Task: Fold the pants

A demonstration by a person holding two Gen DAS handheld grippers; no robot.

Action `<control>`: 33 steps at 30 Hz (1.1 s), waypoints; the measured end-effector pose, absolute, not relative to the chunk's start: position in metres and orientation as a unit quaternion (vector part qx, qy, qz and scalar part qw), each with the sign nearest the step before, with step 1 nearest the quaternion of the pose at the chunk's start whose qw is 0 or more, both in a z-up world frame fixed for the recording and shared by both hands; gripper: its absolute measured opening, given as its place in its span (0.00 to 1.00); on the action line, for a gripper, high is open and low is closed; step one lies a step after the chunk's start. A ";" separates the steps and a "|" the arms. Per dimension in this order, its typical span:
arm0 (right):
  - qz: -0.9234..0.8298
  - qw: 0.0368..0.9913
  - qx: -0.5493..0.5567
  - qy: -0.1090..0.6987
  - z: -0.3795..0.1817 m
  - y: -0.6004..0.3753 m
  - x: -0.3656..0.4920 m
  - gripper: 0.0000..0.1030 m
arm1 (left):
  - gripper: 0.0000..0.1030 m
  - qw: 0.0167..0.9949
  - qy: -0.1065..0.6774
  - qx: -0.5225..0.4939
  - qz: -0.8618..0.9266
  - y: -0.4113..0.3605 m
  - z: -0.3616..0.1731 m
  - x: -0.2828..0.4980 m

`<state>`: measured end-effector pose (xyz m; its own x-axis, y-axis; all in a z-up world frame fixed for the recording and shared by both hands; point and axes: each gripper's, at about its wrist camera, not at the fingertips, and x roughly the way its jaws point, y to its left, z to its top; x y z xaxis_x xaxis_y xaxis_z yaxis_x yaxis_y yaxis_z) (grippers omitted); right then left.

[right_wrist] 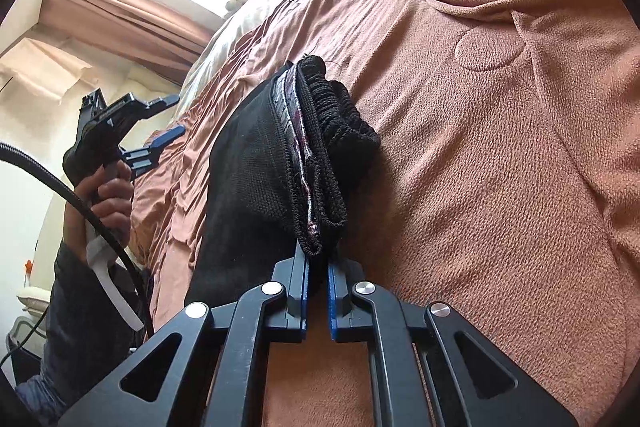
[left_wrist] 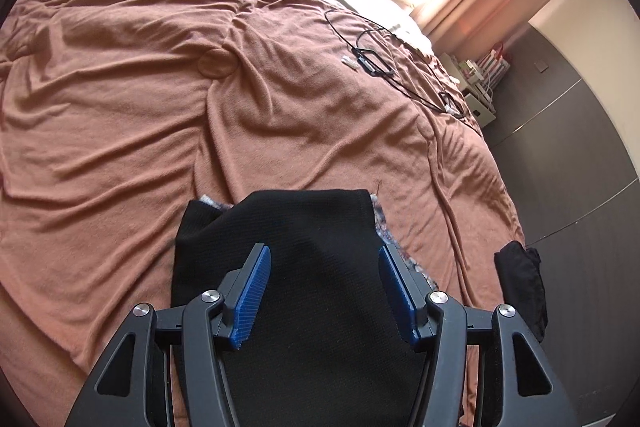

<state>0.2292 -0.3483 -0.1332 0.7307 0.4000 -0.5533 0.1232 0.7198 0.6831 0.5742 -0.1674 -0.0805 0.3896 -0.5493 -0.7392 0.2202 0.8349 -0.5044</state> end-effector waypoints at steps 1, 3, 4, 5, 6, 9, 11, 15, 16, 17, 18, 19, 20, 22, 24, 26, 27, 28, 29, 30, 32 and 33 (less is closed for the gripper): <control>0.082 0.855 0.366 0.358 -0.133 -0.348 0.228 0.04 | 0.57 0.817 0.501 -0.166 -0.233 -0.162 -0.082 0.567; 0.082 0.856 0.367 0.355 -0.132 -0.347 0.224 0.04 | 0.57 0.815 0.503 -0.172 -0.233 -0.153 -0.085 0.553; 0.082 0.856 0.368 0.353 -0.132 -0.348 0.222 0.04 | 0.57 0.813 0.505 -0.174 -0.233 -0.149 -0.087 0.546; 0.082 0.857 0.369 0.351 -0.131 -0.348 0.221 0.04 | 0.57 0.812 0.506 -0.174 -0.232 -0.144 -0.088 0.540; 0.082 0.856 0.370 0.351 -0.131 -0.349 0.219 0.04 | 0.57 0.812 0.507 -0.175 -0.231 -0.141 -0.090 0.534; 0.082 0.852 0.375 0.355 -0.133 -0.350 0.218 0.04 | 0.57 0.811 0.508 -0.178 -0.227 -0.131 -0.094 0.513; 0.081 0.849 0.380 0.358 -0.135 -0.352 0.216 0.04 | 0.57 0.809 0.510 -0.181 -0.228 -0.126 -0.096 0.501; 0.082 0.845 0.383 0.364 -0.135 -0.351 0.212 0.04 | 0.57 0.812 0.511 -0.173 -0.225 -0.120 -0.099 0.479; 0.081 0.843 0.384 0.368 -0.136 -0.351 0.211 0.04 | 0.57 0.813 0.509 -0.172 -0.224 -0.118 -0.099 0.474; 0.080 0.841 0.386 0.370 -0.136 -0.351 0.211 0.05 | 0.57 0.814 0.508 -0.171 -0.223 -0.116 -0.099 0.469; 0.077 0.841 0.386 0.371 -0.134 -0.352 0.209 0.06 | 0.57 0.815 0.507 -0.173 -0.222 -0.114 -0.099 0.464; 0.071 0.844 0.383 0.370 -0.132 -0.353 0.208 0.10 | 0.57 0.815 0.507 -0.176 -0.221 -0.111 -0.100 0.460; 0.063 0.848 0.377 0.366 -0.129 -0.354 0.205 0.14 | 0.57 0.815 0.506 -0.178 -0.219 -0.109 -0.101 0.456; 0.038 0.861 0.360 0.356 -0.121 -0.358 0.200 0.48 | 0.57 0.815 0.507 -0.182 -0.215 -0.104 -0.103 0.448; 0.024 0.873 0.351 0.338 -0.113 -0.363 0.195 0.60 | 0.57 0.815 0.509 -0.183 -0.210 -0.099 -0.106 0.441; 0.024 0.880 0.344 0.326 -0.106 -0.364 0.192 0.60 | 0.57 0.815 0.508 -0.184 -0.207 -0.095 -0.108 0.434; 0.029 0.881 0.342 0.326 -0.104 -0.365 0.193 0.60 | 0.57 0.815 0.509 -0.185 -0.204 -0.093 -0.110 0.431; 0.035 0.881 0.340 0.328 -0.102 -0.365 0.195 0.60 | 0.57 0.815 0.510 -0.186 -0.201 -0.091 -0.111 0.429; 0.040 0.880 0.339 0.330 -0.100 -0.365 0.198 0.60 | 0.57 0.816 0.510 -0.188 -0.199 -0.089 -0.112 0.426; 0.045 0.880 0.338 0.330 -0.099 -0.366 0.198 0.60 | 0.57 0.815 0.509 -0.192 -0.197 -0.086 -0.113 0.423; 0.057 0.882 0.332 0.330 -0.092 -0.365 0.204 0.60 | 0.58 0.815 0.508 -0.197 -0.196 -0.082 -0.114 0.420; 0.065 0.883 0.328 0.329 -0.089 -0.365 0.208 0.60 | 0.58 0.816 0.507 -0.198 -0.194 -0.080 -0.114 0.417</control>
